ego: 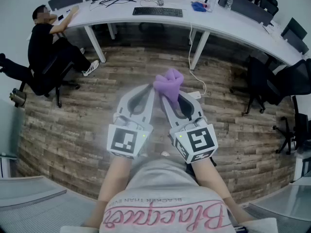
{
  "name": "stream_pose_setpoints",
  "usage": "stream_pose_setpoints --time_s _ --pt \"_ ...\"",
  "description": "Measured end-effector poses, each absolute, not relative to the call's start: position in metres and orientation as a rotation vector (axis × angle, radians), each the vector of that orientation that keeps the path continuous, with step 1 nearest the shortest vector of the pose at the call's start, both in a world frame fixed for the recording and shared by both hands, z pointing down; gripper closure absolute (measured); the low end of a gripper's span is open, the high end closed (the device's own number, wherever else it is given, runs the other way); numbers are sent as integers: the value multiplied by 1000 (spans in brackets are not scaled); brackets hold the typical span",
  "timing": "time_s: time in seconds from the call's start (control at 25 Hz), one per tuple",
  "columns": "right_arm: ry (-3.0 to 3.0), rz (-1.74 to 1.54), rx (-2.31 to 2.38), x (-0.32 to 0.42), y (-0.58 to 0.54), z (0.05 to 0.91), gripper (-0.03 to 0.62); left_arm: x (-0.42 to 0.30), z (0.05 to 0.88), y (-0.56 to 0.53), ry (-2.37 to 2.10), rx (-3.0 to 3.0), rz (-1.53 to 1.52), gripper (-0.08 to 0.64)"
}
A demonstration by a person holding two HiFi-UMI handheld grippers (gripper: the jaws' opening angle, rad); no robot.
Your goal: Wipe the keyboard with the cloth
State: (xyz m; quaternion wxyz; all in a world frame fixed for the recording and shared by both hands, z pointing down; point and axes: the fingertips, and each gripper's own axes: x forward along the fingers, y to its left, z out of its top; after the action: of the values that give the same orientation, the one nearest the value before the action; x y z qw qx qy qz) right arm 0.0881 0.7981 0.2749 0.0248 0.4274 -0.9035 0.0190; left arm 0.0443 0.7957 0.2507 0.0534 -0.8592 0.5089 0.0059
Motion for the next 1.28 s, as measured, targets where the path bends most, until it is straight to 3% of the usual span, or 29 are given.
stream_pose_setpoints --time_s 0.72,1.28 --pt "-2849 104 1274 142 783 285 502 95 264 781 1598 -2577 -27 554" --pt "-2862 134 1267 124 699 292 502 73 272 693 1601 -2583 -22 554"
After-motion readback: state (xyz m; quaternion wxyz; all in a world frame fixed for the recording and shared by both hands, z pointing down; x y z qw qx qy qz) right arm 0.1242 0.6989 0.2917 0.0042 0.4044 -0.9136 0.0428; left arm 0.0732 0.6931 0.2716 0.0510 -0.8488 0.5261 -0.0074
